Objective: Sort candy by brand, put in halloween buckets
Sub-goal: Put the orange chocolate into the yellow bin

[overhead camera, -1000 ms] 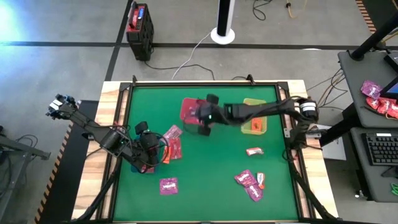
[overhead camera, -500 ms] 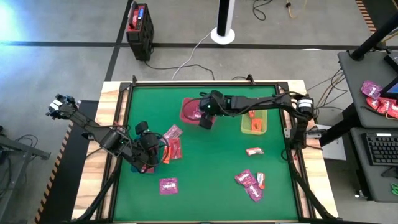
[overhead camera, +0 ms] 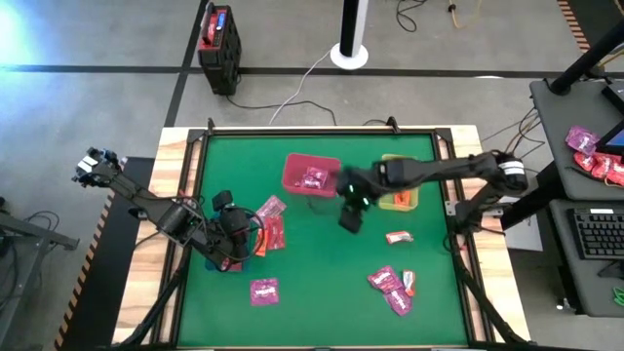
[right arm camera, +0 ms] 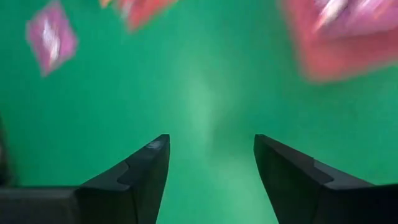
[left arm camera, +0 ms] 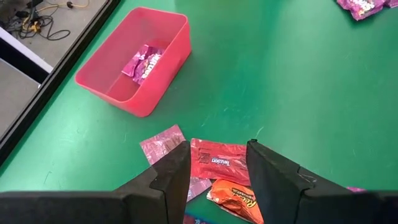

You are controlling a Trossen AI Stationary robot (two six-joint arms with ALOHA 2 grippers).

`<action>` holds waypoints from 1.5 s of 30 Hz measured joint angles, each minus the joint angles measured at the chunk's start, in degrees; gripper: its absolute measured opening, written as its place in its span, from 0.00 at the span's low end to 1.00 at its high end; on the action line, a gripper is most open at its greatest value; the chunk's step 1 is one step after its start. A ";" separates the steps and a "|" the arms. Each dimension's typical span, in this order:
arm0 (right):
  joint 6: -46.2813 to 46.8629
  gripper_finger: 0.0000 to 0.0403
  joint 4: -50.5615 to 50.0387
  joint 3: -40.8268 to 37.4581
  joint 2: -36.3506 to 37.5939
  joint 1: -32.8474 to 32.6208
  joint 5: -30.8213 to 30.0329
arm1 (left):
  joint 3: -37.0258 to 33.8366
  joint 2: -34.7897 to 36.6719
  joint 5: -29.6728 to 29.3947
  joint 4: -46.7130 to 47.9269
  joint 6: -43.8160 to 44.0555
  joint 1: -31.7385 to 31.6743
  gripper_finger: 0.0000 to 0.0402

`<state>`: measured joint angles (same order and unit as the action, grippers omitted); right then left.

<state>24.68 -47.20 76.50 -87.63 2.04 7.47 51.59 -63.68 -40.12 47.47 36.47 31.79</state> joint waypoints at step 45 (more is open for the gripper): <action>2.72 0.48 -1.46 -28.54 0.44 -14.62 -10.45 | 0.00 0.00 -2.06 -3.01 -4.45 -0.01 0.35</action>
<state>27.40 -48.66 47.96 -87.19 -12.58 -2.97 51.59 -63.68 -42.18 44.47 32.02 31.78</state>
